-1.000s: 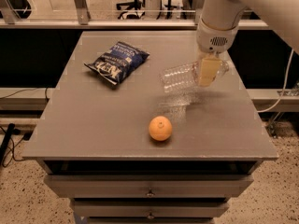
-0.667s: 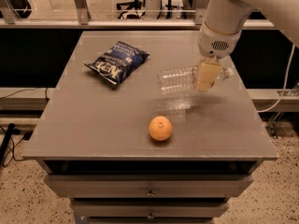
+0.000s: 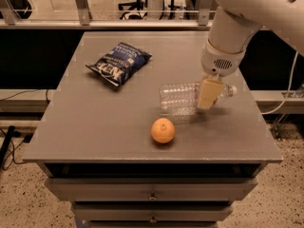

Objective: Move water bottle near orange

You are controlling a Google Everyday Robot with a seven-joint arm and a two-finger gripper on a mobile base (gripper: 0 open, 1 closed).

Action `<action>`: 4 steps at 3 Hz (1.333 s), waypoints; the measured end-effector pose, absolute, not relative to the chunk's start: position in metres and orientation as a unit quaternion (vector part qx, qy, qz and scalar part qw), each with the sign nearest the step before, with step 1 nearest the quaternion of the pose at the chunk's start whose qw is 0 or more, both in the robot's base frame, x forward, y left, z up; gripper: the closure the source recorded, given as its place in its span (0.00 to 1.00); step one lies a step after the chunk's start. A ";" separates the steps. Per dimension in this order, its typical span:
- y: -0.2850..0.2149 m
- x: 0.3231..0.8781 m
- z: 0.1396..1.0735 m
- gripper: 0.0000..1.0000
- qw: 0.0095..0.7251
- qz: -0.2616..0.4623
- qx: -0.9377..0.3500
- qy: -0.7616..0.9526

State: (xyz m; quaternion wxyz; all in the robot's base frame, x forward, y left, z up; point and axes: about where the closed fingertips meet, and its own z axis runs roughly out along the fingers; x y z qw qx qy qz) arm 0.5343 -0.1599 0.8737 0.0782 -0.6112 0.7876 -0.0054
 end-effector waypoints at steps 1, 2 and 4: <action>-0.159 0.520 0.865 1.00 0.069 -0.010 -0.607 0.791; -0.156 0.512 0.860 0.83 0.061 -0.014 -0.601 0.797; -0.157 0.509 0.857 0.29 0.052 -0.021 -0.592 0.804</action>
Offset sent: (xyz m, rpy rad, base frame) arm -0.0338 0.0070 -0.0201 -0.0531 0.0387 -0.0527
